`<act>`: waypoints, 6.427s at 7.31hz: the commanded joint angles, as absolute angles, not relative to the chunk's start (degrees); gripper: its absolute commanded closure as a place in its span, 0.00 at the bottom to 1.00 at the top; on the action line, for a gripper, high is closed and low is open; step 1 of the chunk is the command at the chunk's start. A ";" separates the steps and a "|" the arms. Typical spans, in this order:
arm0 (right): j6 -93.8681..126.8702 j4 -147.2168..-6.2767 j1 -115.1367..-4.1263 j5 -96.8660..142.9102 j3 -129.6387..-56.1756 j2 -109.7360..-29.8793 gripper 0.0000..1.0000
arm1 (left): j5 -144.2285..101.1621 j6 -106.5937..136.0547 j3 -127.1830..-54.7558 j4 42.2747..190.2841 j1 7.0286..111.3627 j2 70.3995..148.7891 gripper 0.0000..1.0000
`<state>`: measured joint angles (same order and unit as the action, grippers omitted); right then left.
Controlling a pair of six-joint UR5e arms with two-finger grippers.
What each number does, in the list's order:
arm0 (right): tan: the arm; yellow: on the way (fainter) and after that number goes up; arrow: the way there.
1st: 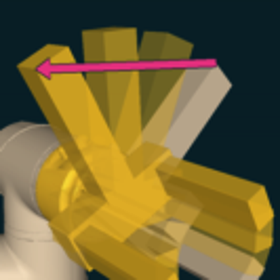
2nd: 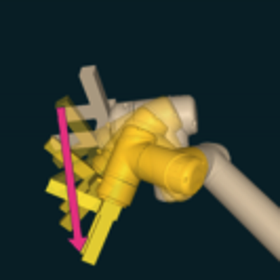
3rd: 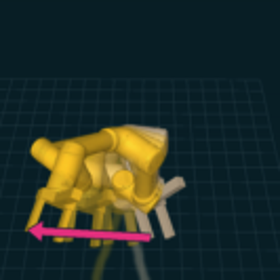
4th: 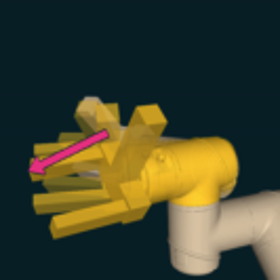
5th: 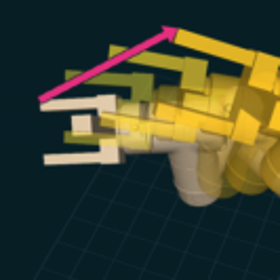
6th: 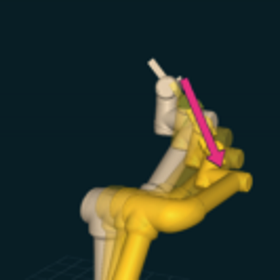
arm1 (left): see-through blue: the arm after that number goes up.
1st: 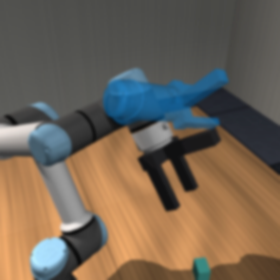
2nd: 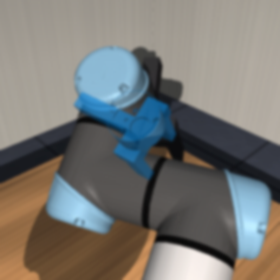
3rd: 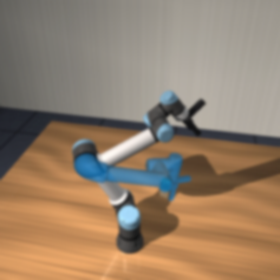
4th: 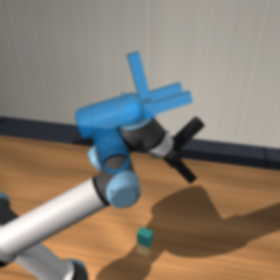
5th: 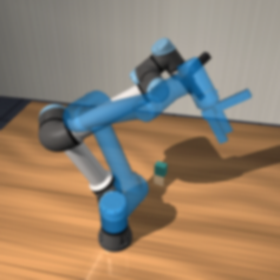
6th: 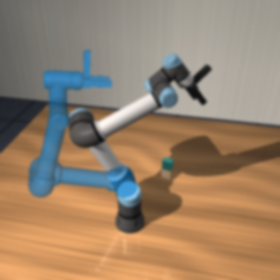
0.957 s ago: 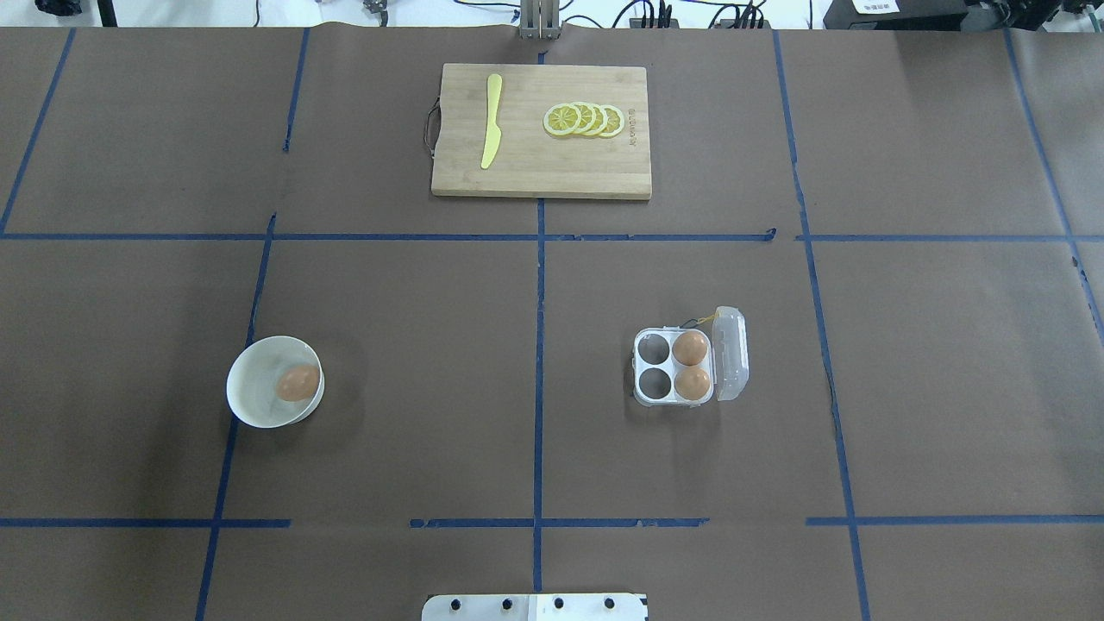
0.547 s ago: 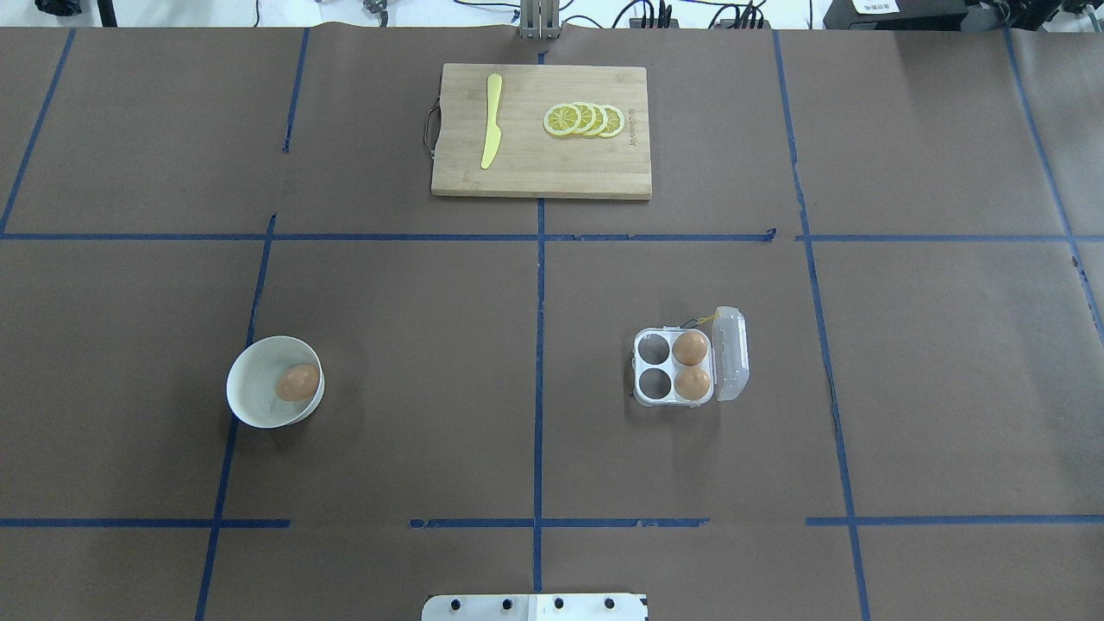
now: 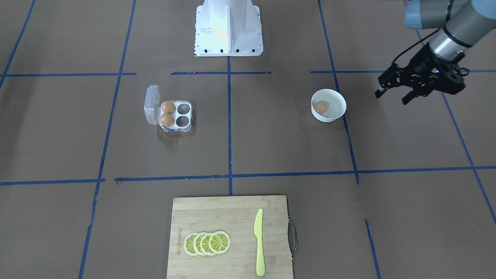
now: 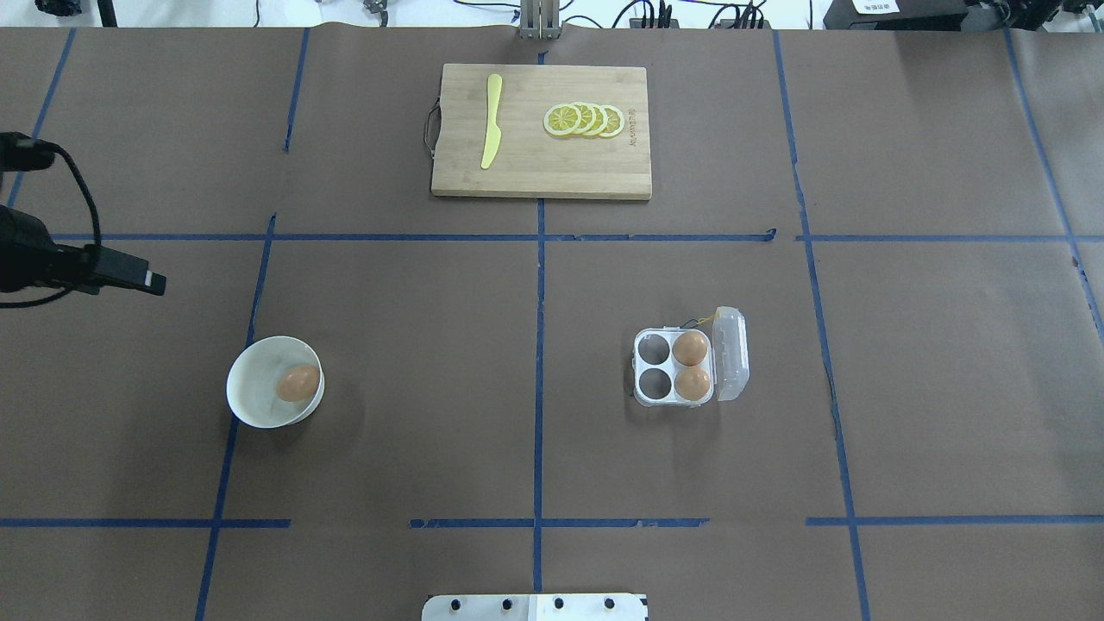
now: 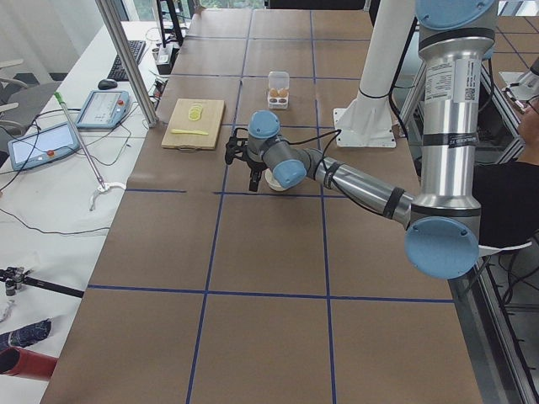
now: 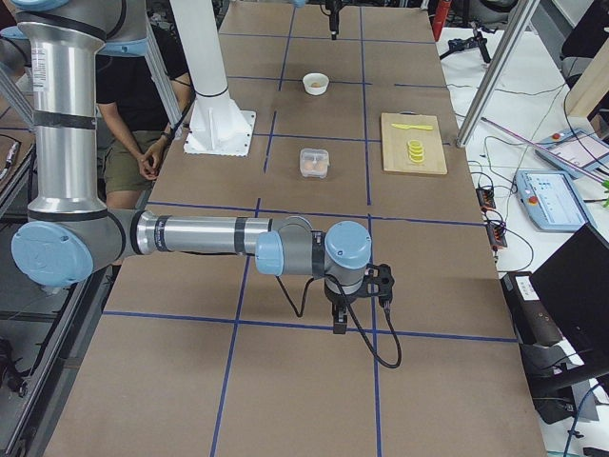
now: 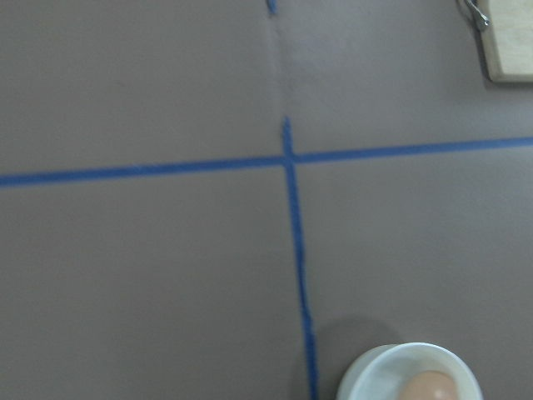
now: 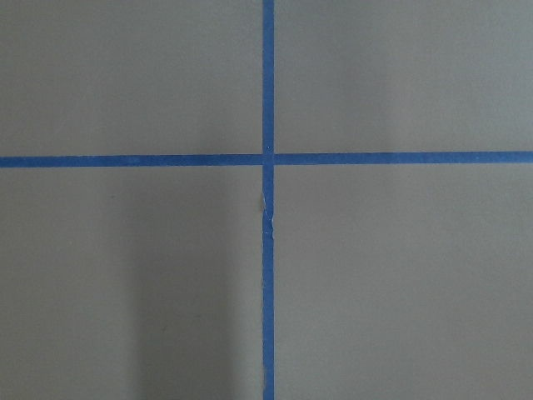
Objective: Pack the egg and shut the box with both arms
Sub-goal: 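Move the left gripper over the white bowl toward the brown egg, then lower the left gripper into the bowl and grasp the brown egg, then lift the egg and carry it with the left gripper to the carton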
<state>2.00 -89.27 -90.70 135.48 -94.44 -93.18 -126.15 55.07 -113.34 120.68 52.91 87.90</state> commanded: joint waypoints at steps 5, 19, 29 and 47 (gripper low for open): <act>2.11 -89.38 -90.70 136.84 -93.95 -93.16 0.00 | -111.01 68.91 -107.07 121.64 36.30 94.82 0.11; 2.11 -89.38 -90.70 136.85 -93.69 -92.99 0.00 | -111.01 69.43 -104.77 121.55 31.38 95.80 0.18; 2.20 -89.47 -90.70 136.85 -93.61 -92.81 0.00 | -111.01 69.87 -105.91 121.55 31.81 95.45 1.00; 1.93 -89.38 -90.70 139.48 -94.13 -93.34 0.00 | -95.71 79.36 -75.15 139.66 18.99 139.31 0.75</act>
<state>2.00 -89.38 -90.70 139.45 -93.98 -93.19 -95.75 79.23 -75.55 139.61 19.40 139.15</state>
